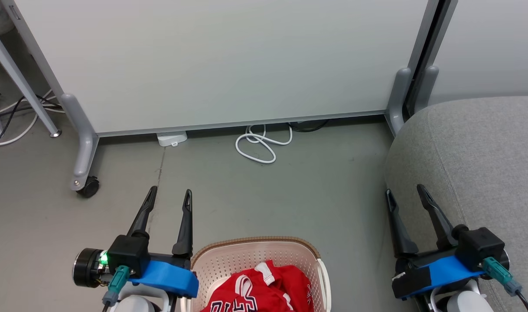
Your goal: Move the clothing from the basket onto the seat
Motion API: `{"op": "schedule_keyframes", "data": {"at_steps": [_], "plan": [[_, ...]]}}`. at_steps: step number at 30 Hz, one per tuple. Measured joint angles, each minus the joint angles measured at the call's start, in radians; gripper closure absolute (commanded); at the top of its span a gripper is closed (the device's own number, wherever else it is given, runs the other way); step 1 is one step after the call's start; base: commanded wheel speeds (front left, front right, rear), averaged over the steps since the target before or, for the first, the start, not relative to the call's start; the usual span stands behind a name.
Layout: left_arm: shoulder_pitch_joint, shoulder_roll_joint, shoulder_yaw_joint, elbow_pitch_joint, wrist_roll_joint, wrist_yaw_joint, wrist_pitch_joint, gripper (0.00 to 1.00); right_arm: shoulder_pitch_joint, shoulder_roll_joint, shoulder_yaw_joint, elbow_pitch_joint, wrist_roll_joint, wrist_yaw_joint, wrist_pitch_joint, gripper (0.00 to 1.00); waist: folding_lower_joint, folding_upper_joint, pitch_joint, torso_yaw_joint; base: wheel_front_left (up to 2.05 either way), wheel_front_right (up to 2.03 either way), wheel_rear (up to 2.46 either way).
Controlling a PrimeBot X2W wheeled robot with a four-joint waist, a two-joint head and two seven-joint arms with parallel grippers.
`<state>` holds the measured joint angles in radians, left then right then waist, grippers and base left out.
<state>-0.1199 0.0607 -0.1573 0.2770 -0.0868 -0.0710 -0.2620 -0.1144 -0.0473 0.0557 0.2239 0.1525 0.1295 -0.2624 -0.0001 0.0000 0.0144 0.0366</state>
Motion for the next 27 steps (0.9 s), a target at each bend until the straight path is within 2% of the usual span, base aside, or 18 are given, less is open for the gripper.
{"op": "schedule_keyframes", "data": {"at_steps": [27], "plan": [[-0.006,-0.005,0.002,0.021,0.000,-0.010,0.000,0.00,-0.011,0.000,-0.007,0.032,0.051,0.000,0.000,0.00,0.0000,0.0000,0.008,-0.009,0.00,0.00,0.00]]}}
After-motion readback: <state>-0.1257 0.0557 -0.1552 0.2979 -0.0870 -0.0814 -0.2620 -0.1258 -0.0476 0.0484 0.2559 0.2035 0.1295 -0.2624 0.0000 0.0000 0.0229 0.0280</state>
